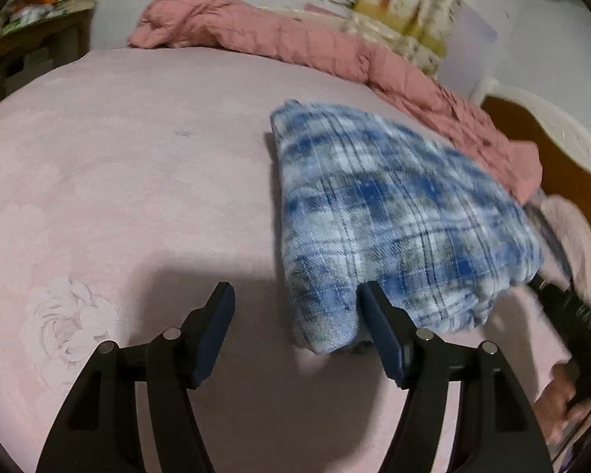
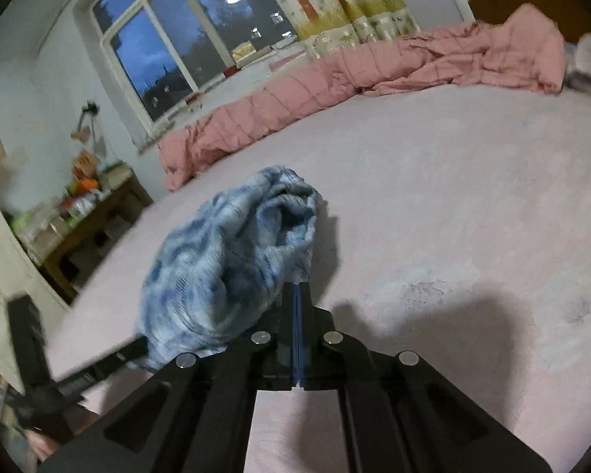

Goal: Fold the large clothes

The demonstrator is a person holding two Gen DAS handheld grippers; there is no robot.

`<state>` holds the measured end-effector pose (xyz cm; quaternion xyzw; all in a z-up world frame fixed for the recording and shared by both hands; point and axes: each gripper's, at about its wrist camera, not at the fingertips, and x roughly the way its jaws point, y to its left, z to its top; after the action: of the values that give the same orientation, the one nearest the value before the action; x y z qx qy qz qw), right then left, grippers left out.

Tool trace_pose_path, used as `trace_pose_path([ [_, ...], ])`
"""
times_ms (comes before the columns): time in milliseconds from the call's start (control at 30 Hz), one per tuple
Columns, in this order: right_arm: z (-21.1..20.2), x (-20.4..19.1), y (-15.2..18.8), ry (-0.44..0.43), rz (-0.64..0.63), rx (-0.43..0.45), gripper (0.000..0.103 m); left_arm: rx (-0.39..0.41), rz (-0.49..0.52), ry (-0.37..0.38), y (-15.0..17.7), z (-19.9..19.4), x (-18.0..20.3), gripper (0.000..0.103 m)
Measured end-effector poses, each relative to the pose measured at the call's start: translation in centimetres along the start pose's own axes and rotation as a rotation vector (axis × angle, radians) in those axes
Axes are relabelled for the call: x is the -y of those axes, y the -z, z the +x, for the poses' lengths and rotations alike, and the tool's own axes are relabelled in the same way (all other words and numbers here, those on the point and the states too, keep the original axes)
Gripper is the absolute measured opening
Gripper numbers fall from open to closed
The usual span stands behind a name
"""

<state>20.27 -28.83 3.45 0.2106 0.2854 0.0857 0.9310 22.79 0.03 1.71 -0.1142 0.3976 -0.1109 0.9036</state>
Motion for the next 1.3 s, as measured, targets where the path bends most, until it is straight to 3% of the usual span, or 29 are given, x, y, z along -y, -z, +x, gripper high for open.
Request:
trace_pose_path([
  [100, -1.5, -1.8, -0.7, -0.009, -0.094, 0.087, 0.002, -0.001, 0.025, -0.035, 0.0, -0.2, 0.6, 0.066],
  [167, -1.9, -3.7, -1.3, -0.022, -0.174, 0.106, 0.016, 0.006, 0.045, -0.057, 0.2, -0.3, 1.0, 0.066],
  [200, -1.5, -4.6, -2.1, -0.033, -0.198, 0.095, 0.033, 0.005, 0.053, -0.064, 0.3, -0.3, 1.1, 0.066],
  [233, -0.9, -5.6, -2.5, -0.042, -0.218, 0.067, 0.036, -0.001, 0.059, -0.071, 0.3, -0.3, 1.2, 0.066],
  [300, 0.6, -6.8, -2.8, -0.021, -0.235, 0.030, 0.036, -0.005, 0.068, -0.079, 0.3, -0.3, 1.3, 0.066],
  [400, 3.5, -7.3, -1.3, 0.110, -0.294, -0.069, 0.020, 0.007, 0.048, -0.049, 0.2, -0.5, 0.8, 0.066],
  [467, 4.5, -6.4, -0.3, 0.149, -0.271, -0.113, 0.020, 0.010, 0.025, -0.005, 0.1, -0.6, 0.2, 0.066],
  [733, 4.2, -5.9, 0.4, 0.164, -0.230, -0.131, 0.020, 0.132, 0.039, 0.012, 0.3, -2.7, 0.5, 0.064],
  [933, 3.4, -5.8, 1.1, 0.179, -0.230, -0.119, 0.020, 0.129, 0.054, 0.032, 0.2, -2.5, 0.7, 0.065],
  [1167, 2.8, -5.8, 1.2, 0.153, -0.226, -0.105, 0.025, 0.189, 0.042, 0.071, -0.1, -3.5, 1.1, 0.077],
  [1200, 2.7, -5.6, 0.9, 0.132, -0.210, -0.099, 0.030, 0.208, 0.044, 0.083, -0.4, -3.9, 1.3, 0.079],
  [1300, 2.1, -4.7, -0.2, 0.078, -0.127, -0.060, 0.077, 0.260, 0.081, 0.046, -1.7, -4.8, 2.4, 0.090],
])
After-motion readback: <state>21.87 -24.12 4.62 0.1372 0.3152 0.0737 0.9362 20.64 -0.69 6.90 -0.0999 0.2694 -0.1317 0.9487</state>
